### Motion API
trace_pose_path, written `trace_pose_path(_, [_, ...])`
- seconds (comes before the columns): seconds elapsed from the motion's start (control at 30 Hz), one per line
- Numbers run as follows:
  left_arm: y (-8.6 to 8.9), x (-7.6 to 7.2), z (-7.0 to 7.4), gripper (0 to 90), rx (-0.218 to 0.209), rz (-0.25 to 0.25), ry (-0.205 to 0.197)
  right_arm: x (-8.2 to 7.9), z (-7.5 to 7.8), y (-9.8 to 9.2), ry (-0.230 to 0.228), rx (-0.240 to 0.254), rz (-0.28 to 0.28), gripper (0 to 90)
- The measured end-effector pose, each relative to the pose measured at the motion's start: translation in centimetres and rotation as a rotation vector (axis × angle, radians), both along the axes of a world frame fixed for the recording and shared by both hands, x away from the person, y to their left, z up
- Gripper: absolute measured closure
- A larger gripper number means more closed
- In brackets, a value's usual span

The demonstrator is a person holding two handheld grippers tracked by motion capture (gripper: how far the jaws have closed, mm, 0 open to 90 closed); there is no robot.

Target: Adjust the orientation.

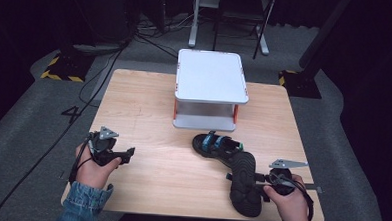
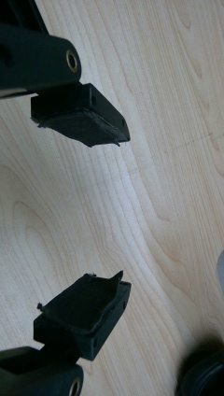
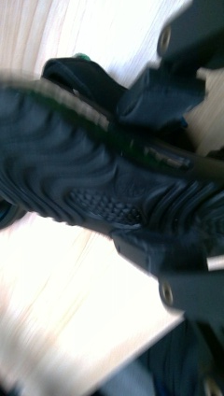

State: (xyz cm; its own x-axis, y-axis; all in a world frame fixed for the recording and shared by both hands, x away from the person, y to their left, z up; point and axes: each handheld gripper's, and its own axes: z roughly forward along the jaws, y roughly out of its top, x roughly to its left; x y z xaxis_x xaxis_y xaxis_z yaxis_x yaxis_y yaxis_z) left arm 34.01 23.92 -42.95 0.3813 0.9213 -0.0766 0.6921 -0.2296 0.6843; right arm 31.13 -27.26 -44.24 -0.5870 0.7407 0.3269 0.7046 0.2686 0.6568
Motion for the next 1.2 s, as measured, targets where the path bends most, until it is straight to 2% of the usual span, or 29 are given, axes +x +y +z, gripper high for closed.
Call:
trace_pose_path(0.03, [0.0,0.0,0.0,24.6,-0.001,0.0,0.0,0.0,0.2,-0.3,0.0,0.058,0.022,54.5])
trace_pose_path(0.07, [0.0,0.0,0.0,24.6,0.001,0.0,-0.001,0.0,0.3,-0.3,0.001,0.063,0.03,55.8])
trace_pose_path(0.27, [-0.1,0.0,0.0,24.6,0.002,0.001,-0.002,-0.7,1.0,0.5,-0.034,0.016,0.062,59.7])
trace_pose_path(0.3, [-0.1,0.0,0.0,24.6,0.003,0.001,-0.004,-0.9,1.4,0.8,-0.058,-0.017,0.077,60.3])
trace_pose_path(0.33, [-0.1,0.0,0.0,24.6,0.002,0.003,-0.004,-1.0,1.7,0.9,-0.069,-0.039,0.079,60.6])
trace_pose_path(0.37, [-0.1,0.0,0.0,24.6,-0.002,0.005,-0.004,-1.0,1.7,0.9,-0.069,-0.039,0.079,60.6])
trace_pose_path(0.4, [0.0,0.0,0.1,24.6,-0.002,0.005,-0.007,-1.1,2.0,0.9,-0.08,-0.066,0.083,60.9])
trace_pose_path(0.5, [0.1,-0.1,0.1,24.6,-0.002,0.008,-0.008,-1.5,2.9,0.4,-0.101,-0.084,0.073,61.6])
trace_pose_path(0.67, [0.0,0.0,-0.1,24.6,0.002,0.003,-0.004,-1.7,4.7,-1.3,-0.149,-0.103,0.024,62.1])
trace_pose_path(0.73, [-0.1,0.0,-0.1,24.6,0.003,0.001,0.0,-1.6,5.1,-2.0,-0.172,-0.124,-0.014,62.1])
trace_pose_path(0.83, [-0.1,0.0,-0.1,24.6,0.005,0.002,-0.002,-1.0,5.4,-3.2,-0.206,-0.2,-0.092,62.1])
trace_pose_path(0.97, [-0.1,0.0,-0.2,24.6,0.005,0.003,0.001,0.1,4.9,-4.4,-0.225,-0.307,-0.19,62.1])
trace_pose_path(1.07, [-0.2,0.1,-0.3,24.6,0.004,0.001,0.005,1.1,3.8,-4.7,-0.211,-0.389,-0.235,61.9])
trace_pose_path(1.13, [-0.2,0.1,-0.4,24.6,0.003,0.001,0.007,1.9,3.0,-4.5,-0.22,-0.38,-0.252,61.9])
trace_pose_path(1.2, [-0.2,0.1,-0.4,24.5,0.006,-0.002,0.009,2.2,2.9,-4.2,-0.221,-0.384,-0.252,61.8])
